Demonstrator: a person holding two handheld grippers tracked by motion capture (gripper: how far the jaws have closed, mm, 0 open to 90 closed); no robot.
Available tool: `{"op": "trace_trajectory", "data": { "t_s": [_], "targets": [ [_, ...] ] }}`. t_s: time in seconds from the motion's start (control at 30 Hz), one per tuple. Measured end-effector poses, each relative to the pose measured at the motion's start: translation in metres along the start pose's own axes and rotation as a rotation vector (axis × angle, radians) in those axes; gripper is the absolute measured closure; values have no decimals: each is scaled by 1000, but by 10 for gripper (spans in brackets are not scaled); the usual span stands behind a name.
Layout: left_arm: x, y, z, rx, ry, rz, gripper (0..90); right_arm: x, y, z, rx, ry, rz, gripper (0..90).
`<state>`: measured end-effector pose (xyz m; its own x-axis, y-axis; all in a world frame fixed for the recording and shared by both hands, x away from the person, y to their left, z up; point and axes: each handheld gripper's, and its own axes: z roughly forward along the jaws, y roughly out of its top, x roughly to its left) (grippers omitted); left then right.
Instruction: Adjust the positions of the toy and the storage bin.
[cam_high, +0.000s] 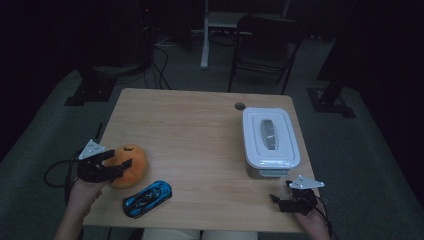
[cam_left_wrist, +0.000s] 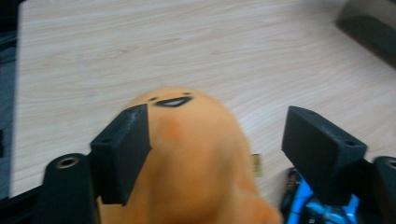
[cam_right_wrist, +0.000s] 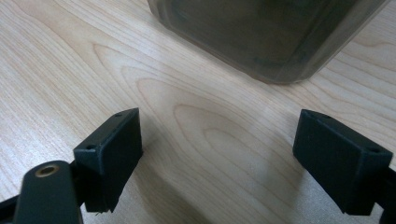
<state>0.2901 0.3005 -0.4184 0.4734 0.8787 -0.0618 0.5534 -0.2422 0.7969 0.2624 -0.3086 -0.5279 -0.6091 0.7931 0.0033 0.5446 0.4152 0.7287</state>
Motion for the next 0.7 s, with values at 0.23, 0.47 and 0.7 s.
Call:
{"op": "trace_trajectory", "data": {
  "t_s": [0.23, 0.47, 0.7],
  "targets": [
    [-20, 4, 11, 1, -30, 69, 92, 0, 0, 0, 0, 5, 1, 134],
    [-51, 11, 35, 34, -118, 122, 6, -3, 0, 0, 1, -14, 38, 130],
    [-72, 17, 58, 18, -176, 129, 7, 0, -5, -6, -1, -46, 7, 131]
  ]
}}
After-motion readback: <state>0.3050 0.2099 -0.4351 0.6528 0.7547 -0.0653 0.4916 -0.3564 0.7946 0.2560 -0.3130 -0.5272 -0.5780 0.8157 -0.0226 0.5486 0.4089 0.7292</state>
